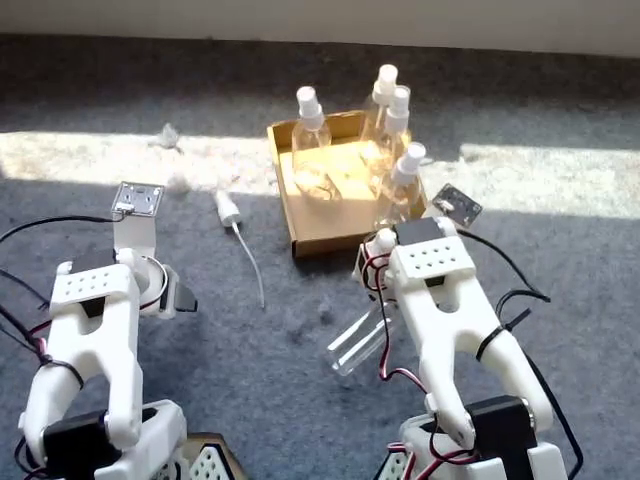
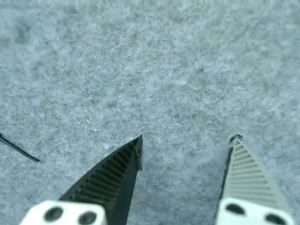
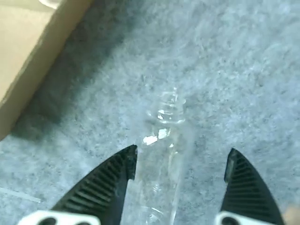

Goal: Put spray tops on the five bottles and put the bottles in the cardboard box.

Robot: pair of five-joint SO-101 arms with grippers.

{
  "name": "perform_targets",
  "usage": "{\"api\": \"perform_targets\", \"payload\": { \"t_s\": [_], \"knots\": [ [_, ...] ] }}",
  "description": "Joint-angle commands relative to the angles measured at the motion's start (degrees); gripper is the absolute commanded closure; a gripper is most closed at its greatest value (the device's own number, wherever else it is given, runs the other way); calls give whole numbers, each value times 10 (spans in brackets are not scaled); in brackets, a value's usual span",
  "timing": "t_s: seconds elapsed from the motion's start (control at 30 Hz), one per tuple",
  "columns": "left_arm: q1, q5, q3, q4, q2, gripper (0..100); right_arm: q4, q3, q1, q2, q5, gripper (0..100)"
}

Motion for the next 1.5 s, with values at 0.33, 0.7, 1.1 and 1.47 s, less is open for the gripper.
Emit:
{"api": "perform_targets", "payload": {
  "t_s": [0.33,0.7,1.1,1.47],
  "knots": [
    [13,7,3,-7,-19,729,-110,59,0,-2,-22,735],
    [13,7,3,-7,-19,729,-117,75,-24,-2,-23,735],
    [13,7,3,-7,-19,729,-190,77,113,-2,124,961],
    [13,8,3,-7,-19,729,-187,73,179,-8,155,964]
  ]
}}
